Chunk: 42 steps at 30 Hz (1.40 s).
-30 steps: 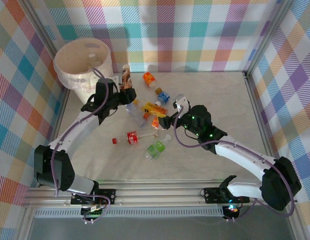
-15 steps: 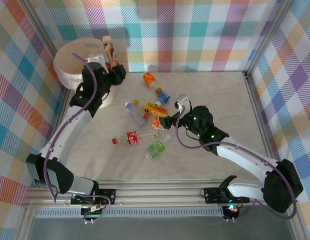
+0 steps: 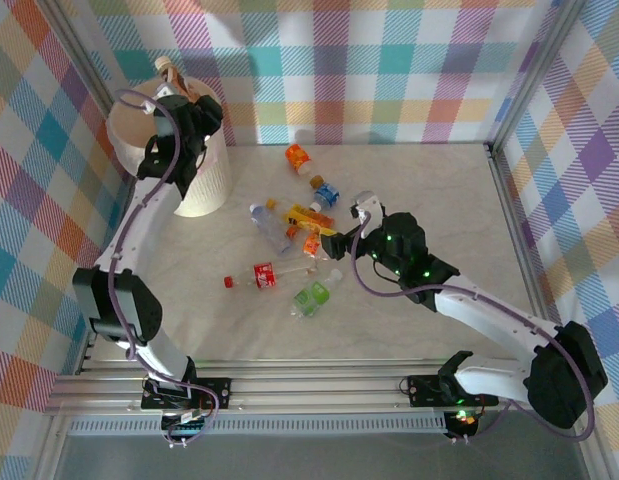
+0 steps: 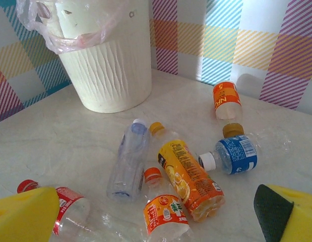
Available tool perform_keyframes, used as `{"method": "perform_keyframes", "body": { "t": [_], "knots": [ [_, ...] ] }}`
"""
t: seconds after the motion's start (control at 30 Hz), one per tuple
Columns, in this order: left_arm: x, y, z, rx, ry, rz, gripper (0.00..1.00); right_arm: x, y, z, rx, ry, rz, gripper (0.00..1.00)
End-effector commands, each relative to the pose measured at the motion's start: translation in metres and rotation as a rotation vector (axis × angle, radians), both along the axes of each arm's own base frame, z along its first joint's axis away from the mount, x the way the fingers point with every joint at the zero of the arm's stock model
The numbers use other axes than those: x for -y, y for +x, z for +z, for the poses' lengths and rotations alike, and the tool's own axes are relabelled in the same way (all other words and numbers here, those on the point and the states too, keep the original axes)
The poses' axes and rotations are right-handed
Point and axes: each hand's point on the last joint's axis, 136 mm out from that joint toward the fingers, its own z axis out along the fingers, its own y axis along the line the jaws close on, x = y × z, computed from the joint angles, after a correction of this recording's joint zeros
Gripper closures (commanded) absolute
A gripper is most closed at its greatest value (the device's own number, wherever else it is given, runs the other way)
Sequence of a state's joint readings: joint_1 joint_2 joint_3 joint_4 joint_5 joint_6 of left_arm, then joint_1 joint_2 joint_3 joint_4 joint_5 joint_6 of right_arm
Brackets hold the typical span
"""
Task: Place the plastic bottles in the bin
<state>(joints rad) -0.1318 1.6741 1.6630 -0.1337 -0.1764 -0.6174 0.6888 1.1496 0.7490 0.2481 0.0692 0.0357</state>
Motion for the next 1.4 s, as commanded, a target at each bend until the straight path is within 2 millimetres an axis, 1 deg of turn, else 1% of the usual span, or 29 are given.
{"method": "perform_keyframes", "body": {
  "t": [0.0, 0.1, 0.17, 0.3, 0.37, 0.47, 0.57, 0.63, 0.67, 0.77, 0.87, 0.9, 0.97, 1.13, 1.27, 1.37],
  "knots": [
    [-0.022, 0.006, 0.026, 0.085, -0.09, 0.125, 0.49, 0.004, -0.006, 0.018, 0.047, 0.009, 0.0, 0.0],
    [-0.04, 0.012, 0.017, 0.094, -0.159, 0.231, 0.47, 0.007, -0.009, 0.018, 0.051, 0.002, 0.002, 0.0],
    [-0.05, 0.019, 0.011, 0.109, -0.228, 0.272, 0.46, 0.008, -0.012, 0.017, 0.047, -0.012, 0.012, 0.0],
    [-0.061, 0.034, 0.006, 0.126, -0.31, 0.322, 0.45, 0.009, -0.015, 0.015, 0.043, -0.025, 0.021, 0.0],
    [-0.068, 0.041, 0.001, 0.101, -0.329, 0.355, 0.42, 0.009, -0.016, 0.015, 0.046, -0.026, 0.026, 0.0],
    [-0.079, 0.052, -0.006, 0.083, -0.381, 0.377, 0.42, 0.009, -0.02, 0.016, 0.049, -0.023, 0.035, 0.0],
    [-0.083, 0.061, -0.012, 0.082, -0.446, 0.38, 0.42, 0.009, -0.022, 0.015, 0.048, -0.031, 0.045, 0.0],
    [-0.085, 0.063, -0.014, 0.083, -0.476, 0.393, 0.38, 0.009, -0.022, 0.013, 0.046, -0.037, 0.05, 0.0],
    [-0.087, 0.064, -0.015, 0.079, -0.494, 0.402, 0.32, 0.009, -0.022, 0.013, 0.045, -0.04, 0.05, 0.0],
    [-0.087, 0.069, -0.01, 0.081, -0.506, 0.387, 0.19, 0.01, -0.022, 0.014, 0.047, -0.039, 0.046, 0.0],
    [-0.085, 0.076, -0.001, 0.079, -0.476, 0.358, 0.1, 0.011, -0.022, 0.013, 0.052, -0.042, 0.042, 0.0],
    [-0.086, 0.077, 0.003, 0.08, -0.466, 0.353, 0.09, 0.011, -0.022, 0.013, 0.053, -0.042, 0.041, 0.0],
    [-0.086, 0.078, 0.006, 0.059, -0.444, 0.338, 0.07, 0.011, -0.023, 0.012, 0.05, -0.047, 0.044, 0.0],
    [-0.081, 0.072, 0.018, 0.06, -0.417, 0.296, 0.04, 0.011, -0.021, 0.01, 0.05, -0.051, 0.04, 0.0],
    [-0.068, 0.068, 0.026, 0.047, -0.397, 0.217, 0.02, 0.01, -0.018, 0.009, 0.052, -0.047, 0.03, 0.0],
    [-0.061, 0.061, 0.031, 0.041, -0.386, 0.172, 0.01, 0.012, -0.011, 0.008, 0.046, -0.038, -0.007, 0.0]
  ]
}}
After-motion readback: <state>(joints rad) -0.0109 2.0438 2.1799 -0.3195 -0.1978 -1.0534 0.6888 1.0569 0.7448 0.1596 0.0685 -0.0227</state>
